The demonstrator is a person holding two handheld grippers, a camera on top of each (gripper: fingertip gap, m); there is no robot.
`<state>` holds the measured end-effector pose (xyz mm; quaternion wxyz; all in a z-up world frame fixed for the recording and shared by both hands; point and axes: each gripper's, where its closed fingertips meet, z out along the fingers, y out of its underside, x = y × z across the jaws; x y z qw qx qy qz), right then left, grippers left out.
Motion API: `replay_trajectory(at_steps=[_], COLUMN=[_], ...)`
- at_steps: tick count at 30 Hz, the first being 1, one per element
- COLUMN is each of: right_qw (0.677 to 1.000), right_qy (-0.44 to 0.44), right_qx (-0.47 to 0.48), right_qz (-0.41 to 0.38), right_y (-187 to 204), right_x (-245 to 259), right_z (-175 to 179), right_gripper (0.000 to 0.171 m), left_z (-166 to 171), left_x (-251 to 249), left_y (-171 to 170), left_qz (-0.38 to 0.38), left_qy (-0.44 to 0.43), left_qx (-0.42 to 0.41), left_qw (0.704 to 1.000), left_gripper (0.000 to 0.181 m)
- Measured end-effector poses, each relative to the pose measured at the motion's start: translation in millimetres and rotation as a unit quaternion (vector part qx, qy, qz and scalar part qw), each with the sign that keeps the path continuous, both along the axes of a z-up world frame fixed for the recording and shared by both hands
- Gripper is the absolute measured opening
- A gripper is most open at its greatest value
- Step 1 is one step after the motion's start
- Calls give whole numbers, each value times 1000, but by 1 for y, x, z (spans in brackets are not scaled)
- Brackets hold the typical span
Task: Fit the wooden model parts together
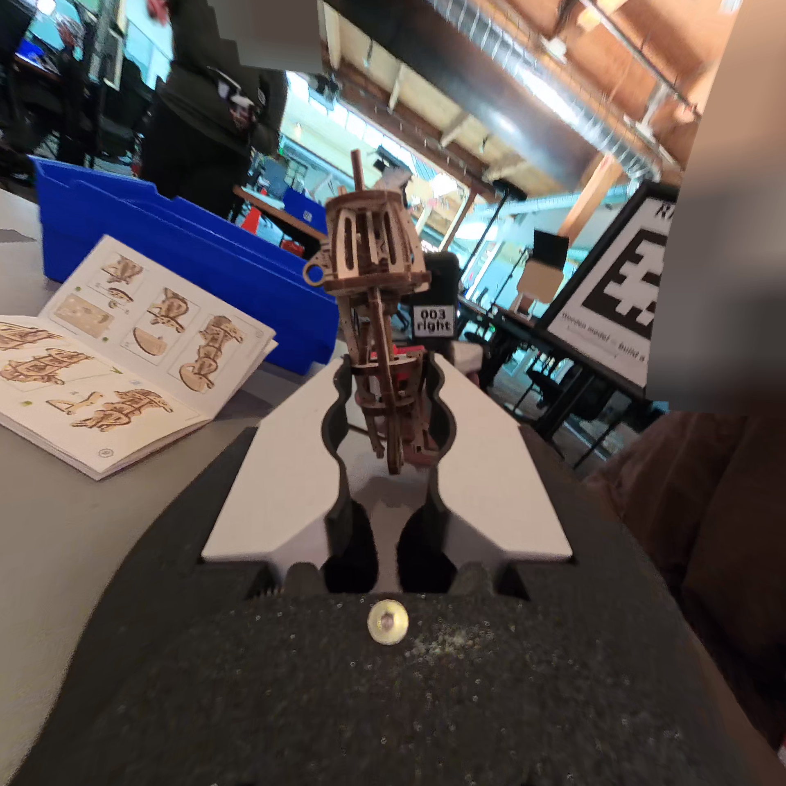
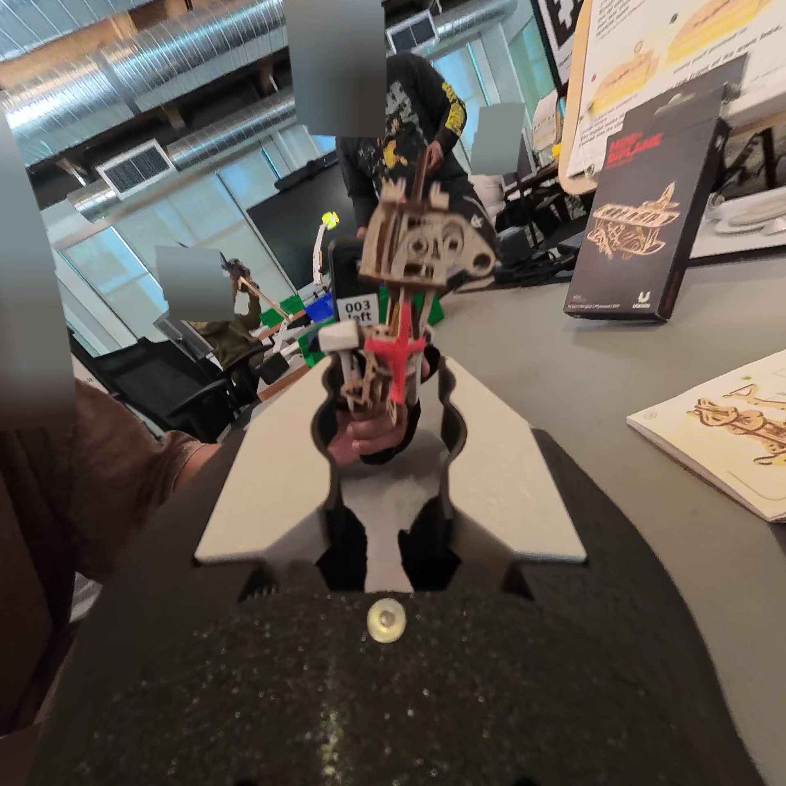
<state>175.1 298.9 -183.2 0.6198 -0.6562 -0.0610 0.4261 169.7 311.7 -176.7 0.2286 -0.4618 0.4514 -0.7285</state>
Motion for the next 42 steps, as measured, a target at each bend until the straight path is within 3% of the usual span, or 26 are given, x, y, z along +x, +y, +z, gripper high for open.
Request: replay_trajectory(at_steps=[4, 8, 14, 24, 30, 35, 38, 42], right_qw=[998, 997, 998, 997, 991, 973, 963, 971], right_qy=[-47, -62, -38, -60, -32, -108, -149, -179], right_qx=[-37, -46, -36, -44, -59, -106, -131, -122], right_qz=[-1, -31, -26, -12, 112, 177, 183, 102], right_y=[14, 23, 19, 12, -9, -28, -30, -15], right_x=[-21, -22, -18, -20, -41, -47, -42, -28], right_z=[-18, -22, -15, -17, -16, -33, -37, -29], right_gripper=[67, 59, 29, 27, 27, 27, 27, 28], left_z=[-1, -2, -1, -1, -2, -20, -22, -18], left_x=[5, 7, 8, 4, -10, -17, -13, -6], left_y=[8, 7, 3, -6, -35, -54, -56, -38], left_qz=[42, 56, 47, -3, -110, -181, -166, -103], left_qy=[-1, 0, -4, -10, -6, 42, 42, 31], left_qx=[0, 0, -5, -3, 13, 29, 52, 65], left_qw=[999, 998, 999, 1000, 994, 982, 984, 992], left_gripper=[32, 32, 32, 33, 38, 35, 35, 35])
